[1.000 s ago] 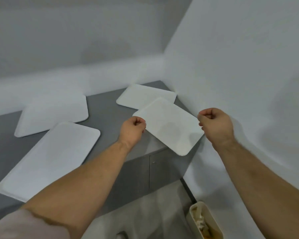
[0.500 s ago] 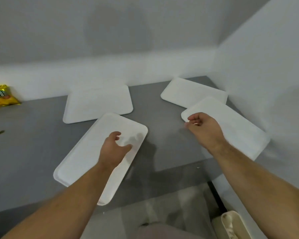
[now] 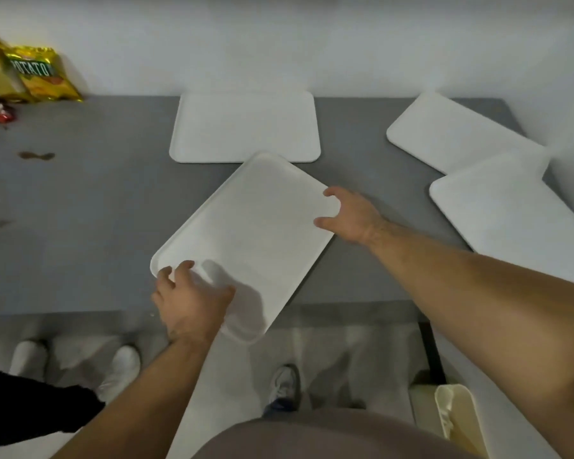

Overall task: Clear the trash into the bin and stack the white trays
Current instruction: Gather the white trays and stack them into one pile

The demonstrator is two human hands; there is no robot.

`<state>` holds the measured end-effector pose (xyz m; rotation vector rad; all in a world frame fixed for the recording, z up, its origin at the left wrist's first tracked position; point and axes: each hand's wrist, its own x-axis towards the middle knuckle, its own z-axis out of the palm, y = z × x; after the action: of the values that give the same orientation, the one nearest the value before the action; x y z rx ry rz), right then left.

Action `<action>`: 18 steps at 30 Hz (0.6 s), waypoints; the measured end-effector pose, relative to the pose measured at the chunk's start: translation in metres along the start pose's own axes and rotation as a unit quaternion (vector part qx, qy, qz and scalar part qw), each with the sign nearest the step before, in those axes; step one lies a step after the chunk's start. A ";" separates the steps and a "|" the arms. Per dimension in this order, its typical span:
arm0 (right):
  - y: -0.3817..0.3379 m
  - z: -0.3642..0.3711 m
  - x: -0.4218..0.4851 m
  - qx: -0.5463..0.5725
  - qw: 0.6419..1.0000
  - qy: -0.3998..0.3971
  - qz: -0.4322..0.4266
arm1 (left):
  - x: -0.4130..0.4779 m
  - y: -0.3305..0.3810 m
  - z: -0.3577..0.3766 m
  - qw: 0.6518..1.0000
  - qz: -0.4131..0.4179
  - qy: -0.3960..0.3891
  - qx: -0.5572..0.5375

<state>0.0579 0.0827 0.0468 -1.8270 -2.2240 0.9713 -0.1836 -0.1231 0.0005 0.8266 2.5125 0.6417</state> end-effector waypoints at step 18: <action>-0.003 0.002 0.054 0.104 0.985 -0.047 0.132 | 0.015 -0.034 -0.014 0.956 -0.085 -0.068 -0.271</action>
<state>0.0398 0.1314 0.0300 -2.0491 -1.8713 1.3055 -0.2172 -0.1418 -0.0097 0.4288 2.0932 1.1008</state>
